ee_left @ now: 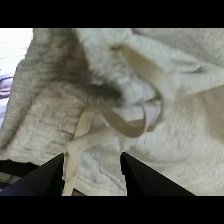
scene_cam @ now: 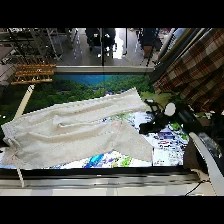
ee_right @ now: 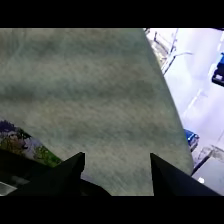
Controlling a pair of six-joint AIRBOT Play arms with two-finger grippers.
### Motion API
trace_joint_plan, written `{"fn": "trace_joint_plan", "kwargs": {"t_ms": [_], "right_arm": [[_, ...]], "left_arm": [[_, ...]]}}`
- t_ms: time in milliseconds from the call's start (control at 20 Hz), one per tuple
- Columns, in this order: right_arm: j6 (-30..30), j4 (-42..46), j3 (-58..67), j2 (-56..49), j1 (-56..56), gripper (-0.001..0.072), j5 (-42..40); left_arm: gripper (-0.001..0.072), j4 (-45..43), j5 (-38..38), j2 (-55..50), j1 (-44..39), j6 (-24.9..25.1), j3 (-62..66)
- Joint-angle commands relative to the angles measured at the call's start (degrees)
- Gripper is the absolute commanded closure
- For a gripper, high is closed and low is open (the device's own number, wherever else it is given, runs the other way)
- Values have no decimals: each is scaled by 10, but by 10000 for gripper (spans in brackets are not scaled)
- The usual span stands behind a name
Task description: Fold the clothes and pants, and hang the long-sleeved shirts on hangers.
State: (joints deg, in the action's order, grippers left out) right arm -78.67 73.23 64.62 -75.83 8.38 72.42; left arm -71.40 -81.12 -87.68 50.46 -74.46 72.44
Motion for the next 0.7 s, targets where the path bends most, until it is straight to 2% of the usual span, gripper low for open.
{"fn": "trace_joint_plan", "kwargs": {"t_ms": [0,100,250,500,650], "right_arm": [[42,63,-128,81,49,244,-30],[39,108,-170,96,56,208,-25],[-31,129,-200,98,51,195,-27],[-47,96,-208,98,-6,195,-28],[-46,9,-212,86,-47,196,-35]], "left_arm": [[211,-1,105,94,19,-2,-151],[211,-2,129,124,26,-3,-184],[211,-2,129,130,27,-3,-187],[211,-20,145,128,27,-14,-188],[211,-20,145,112,27,-14,-188]]}}
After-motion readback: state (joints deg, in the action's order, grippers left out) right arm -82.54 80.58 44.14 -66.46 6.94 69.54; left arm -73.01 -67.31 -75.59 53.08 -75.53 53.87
